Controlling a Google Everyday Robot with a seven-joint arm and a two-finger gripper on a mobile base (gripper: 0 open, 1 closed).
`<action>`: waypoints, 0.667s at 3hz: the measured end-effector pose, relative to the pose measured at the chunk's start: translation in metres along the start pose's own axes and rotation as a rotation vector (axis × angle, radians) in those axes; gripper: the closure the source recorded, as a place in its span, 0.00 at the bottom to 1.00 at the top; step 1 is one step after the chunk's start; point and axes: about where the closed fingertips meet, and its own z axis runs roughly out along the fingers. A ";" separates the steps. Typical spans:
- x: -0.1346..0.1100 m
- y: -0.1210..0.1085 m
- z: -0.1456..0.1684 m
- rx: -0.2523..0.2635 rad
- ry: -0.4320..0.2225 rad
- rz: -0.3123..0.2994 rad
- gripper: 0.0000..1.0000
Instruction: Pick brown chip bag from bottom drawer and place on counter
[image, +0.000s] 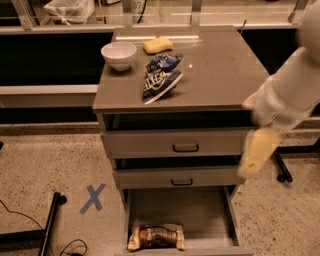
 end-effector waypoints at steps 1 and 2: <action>-0.002 0.026 0.096 -0.067 -0.018 0.031 0.00; 0.001 0.042 0.136 -0.082 -0.023 0.030 0.00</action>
Offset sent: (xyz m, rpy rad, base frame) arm -0.0050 0.0265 -0.0883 0.0382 0.0590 -0.0103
